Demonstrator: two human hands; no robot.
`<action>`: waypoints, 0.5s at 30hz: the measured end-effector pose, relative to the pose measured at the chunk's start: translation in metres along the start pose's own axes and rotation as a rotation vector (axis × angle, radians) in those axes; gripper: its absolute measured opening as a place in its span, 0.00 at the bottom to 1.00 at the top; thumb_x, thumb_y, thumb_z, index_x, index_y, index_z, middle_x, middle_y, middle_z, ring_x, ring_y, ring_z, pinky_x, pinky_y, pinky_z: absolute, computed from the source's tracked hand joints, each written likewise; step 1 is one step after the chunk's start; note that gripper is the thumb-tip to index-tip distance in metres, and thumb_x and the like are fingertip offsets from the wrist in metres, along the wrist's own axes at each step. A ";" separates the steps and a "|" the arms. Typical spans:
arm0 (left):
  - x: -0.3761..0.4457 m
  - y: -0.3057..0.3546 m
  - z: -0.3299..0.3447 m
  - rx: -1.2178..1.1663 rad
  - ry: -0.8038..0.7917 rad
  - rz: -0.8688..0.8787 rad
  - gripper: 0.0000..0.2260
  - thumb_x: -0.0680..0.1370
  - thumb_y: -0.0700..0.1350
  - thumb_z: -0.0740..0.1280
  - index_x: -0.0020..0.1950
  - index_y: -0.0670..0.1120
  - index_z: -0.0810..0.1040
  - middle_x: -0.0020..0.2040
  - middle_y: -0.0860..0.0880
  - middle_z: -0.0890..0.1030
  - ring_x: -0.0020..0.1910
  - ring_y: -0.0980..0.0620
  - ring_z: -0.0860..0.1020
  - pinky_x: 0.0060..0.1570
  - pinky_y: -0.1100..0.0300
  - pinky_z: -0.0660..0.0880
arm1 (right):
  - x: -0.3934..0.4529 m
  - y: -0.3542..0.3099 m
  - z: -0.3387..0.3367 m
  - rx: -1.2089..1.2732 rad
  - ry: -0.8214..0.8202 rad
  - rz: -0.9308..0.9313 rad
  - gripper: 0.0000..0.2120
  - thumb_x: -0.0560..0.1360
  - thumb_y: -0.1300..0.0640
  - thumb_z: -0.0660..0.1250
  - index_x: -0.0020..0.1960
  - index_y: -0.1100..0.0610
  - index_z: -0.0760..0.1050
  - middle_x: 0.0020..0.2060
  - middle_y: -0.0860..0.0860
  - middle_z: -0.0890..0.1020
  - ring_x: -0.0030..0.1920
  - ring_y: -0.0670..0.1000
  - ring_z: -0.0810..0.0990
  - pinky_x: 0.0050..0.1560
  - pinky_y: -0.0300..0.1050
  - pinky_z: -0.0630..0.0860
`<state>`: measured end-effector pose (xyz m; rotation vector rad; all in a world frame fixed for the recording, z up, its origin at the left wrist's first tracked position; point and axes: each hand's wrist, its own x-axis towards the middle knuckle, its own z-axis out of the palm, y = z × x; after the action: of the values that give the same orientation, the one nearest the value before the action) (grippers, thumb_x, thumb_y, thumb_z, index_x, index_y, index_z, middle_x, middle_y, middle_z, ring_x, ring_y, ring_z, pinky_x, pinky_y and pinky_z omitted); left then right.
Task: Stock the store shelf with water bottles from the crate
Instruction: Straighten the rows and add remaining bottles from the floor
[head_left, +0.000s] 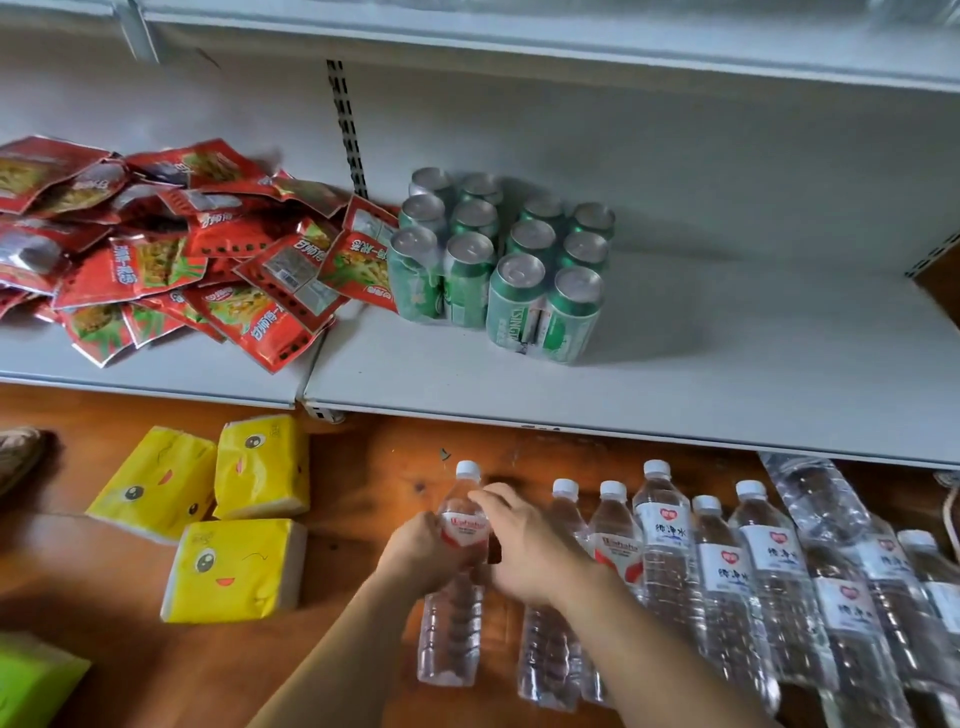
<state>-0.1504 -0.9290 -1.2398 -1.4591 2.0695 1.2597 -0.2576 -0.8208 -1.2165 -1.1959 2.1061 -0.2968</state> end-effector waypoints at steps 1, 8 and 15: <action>-0.001 -0.002 -0.002 -0.038 -0.012 -0.008 0.27 0.68 0.58 0.77 0.60 0.47 0.75 0.49 0.51 0.80 0.42 0.55 0.79 0.38 0.64 0.75 | 0.001 0.000 0.001 0.015 -0.004 0.015 0.41 0.74 0.60 0.71 0.79 0.46 0.53 0.77 0.42 0.57 0.70 0.52 0.69 0.60 0.46 0.76; -0.012 -0.018 -0.010 -0.193 -0.012 0.132 0.23 0.66 0.57 0.80 0.55 0.48 0.79 0.47 0.54 0.83 0.43 0.57 0.81 0.36 0.68 0.74 | -0.007 -0.005 0.008 0.317 -0.039 0.148 0.51 0.68 0.43 0.77 0.78 0.37 0.45 0.67 0.44 0.75 0.56 0.48 0.79 0.52 0.43 0.79; -0.046 0.025 -0.051 -0.414 -0.020 0.406 0.28 0.66 0.58 0.80 0.61 0.53 0.74 0.52 0.57 0.82 0.47 0.58 0.83 0.42 0.68 0.79 | -0.032 -0.025 -0.046 0.419 0.134 0.107 0.50 0.62 0.34 0.77 0.74 0.28 0.49 0.61 0.39 0.80 0.57 0.45 0.80 0.59 0.51 0.80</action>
<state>-0.1412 -0.9394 -1.1685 -1.1929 2.2600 1.9463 -0.2604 -0.8146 -1.1560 -0.8334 2.0747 -0.7447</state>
